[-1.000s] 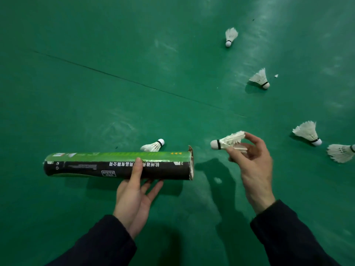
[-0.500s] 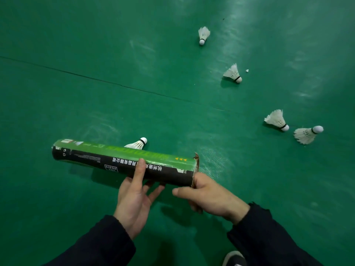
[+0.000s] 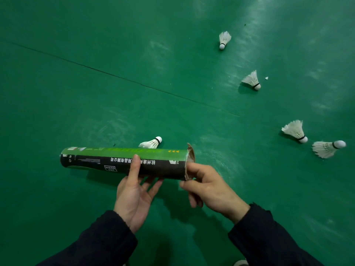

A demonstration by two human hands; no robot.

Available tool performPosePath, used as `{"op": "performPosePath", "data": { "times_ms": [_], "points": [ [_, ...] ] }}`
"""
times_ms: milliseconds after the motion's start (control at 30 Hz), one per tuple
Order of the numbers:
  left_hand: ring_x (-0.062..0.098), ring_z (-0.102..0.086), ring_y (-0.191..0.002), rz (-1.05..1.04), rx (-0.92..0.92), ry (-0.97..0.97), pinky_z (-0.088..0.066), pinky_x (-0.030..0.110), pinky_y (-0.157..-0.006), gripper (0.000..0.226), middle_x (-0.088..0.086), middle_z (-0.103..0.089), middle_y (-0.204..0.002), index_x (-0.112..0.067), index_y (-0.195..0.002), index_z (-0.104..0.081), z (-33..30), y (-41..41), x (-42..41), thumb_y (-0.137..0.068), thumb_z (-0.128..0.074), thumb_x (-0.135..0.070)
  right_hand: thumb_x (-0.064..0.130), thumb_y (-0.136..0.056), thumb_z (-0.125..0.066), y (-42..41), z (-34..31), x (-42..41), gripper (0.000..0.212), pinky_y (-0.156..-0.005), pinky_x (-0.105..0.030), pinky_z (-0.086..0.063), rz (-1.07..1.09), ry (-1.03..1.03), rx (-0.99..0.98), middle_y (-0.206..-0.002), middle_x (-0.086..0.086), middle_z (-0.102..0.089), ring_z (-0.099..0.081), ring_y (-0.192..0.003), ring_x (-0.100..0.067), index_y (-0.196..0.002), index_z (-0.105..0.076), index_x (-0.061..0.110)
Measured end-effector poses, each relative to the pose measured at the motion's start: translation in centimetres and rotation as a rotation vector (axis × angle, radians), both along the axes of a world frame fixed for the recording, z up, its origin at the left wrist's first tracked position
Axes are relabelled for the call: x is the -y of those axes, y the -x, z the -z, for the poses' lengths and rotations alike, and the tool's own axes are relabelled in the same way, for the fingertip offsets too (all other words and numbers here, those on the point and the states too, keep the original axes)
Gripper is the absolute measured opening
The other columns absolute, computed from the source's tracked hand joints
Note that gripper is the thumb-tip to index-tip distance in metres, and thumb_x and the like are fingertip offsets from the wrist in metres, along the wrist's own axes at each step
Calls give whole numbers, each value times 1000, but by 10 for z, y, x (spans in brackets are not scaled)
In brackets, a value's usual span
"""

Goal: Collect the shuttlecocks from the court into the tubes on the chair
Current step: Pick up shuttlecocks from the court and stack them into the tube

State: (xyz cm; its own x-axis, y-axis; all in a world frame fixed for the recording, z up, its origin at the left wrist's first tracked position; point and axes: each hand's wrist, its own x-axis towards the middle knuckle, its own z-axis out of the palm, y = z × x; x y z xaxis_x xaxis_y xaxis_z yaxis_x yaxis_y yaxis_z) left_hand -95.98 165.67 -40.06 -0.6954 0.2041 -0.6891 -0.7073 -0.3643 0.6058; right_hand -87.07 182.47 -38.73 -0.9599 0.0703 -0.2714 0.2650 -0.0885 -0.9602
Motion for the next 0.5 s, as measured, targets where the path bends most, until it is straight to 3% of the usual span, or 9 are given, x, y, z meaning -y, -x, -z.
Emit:
{"op": "performPosePath", "data": {
  "times_ms": [67,133,167,233,300,367,433,500],
  "points": [
    [24,-67,-118,-74,-1,28,-63,34,-70,61,7,-74,-124,-14,-135,-59,1,9,17,-86,-67,-50,18,-86,-57,15,-1,0,32,-42,-21,-40,76,139,-15,-73,-10,-70,-53,-40,-13,-114,-65,6],
    [26,-64,-121,-195,-9,55,-64,34,-69,62,6,-72,-128,-15,-138,-57,4,22,41,-87,-69,-48,21,-89,-57,43,10,4,26,-52,-25,-46,238,73,-39,-92,-5,-77,-57,-53,-14,-111,-69,15],
    [26,-63,-122,-249,-12,70,-64,34,-70,62,5,-70,-130,-15,-139,-56,4,26,53,-87,-70,-47,22,-91,-59,60,22,8,25,-62,-28,-51,261,-117,-44,-105,1,-76,-62,-66,-10,-113,-69,20],
    [27,-60,-123,-310,-3,98,-64,35,-70,62,6,-67,-134,-15,-140,-56,5,30,72,-88,-71,-46,24,-91,-64,99,51,16,41,-96,-37,-51,104,-581,-75,-137,5,-64,-62,-109,-9,-132,-62,29],
    [29,-61,-122,-333,23,119,-64,35,-68,61,8,-67,-133,-15,-139,-57,8,30,86,-89,-71,-45,35,-95,-63,129,82,29,57,-118,-42,-35,-138,-877,-79,-161,-3,-38,-40,-141,-22,-149,-46,33],
    [30,-62,-120,-344,51,127,-64,35,-66,57,10,-68,-130,-14,-135,-59,9,29,95,-89,-72,-45,42,-98,-59,141,104,39,49,-115,-46,-39,-179,-1011,-40,-158,-5,-41,-38,-141,-26,-145,-48,31],
    [31,-62,-119,-348,66,131,-64,35,-65,50,11,-69,-128,-14,-129,-61,9,30,98,-90,-72,-44,32,-100,-59,134,110,41,24,-98,-46,-52,9,-1009,-56,-130,-3,-62,-55,-118,-21,-122,-61,23],
    [32,-63,-118,-338,60,132,-64,36,-67,48,12,-69,-127,-13,-126,-60,10,31,97,-90,-72,-43,22,-100,-59,117,95,38,7,-85,-39,-56,266,-705,-33,-105,3,-70,-63,-95,-11,-103,-66,23]
  ]
}}
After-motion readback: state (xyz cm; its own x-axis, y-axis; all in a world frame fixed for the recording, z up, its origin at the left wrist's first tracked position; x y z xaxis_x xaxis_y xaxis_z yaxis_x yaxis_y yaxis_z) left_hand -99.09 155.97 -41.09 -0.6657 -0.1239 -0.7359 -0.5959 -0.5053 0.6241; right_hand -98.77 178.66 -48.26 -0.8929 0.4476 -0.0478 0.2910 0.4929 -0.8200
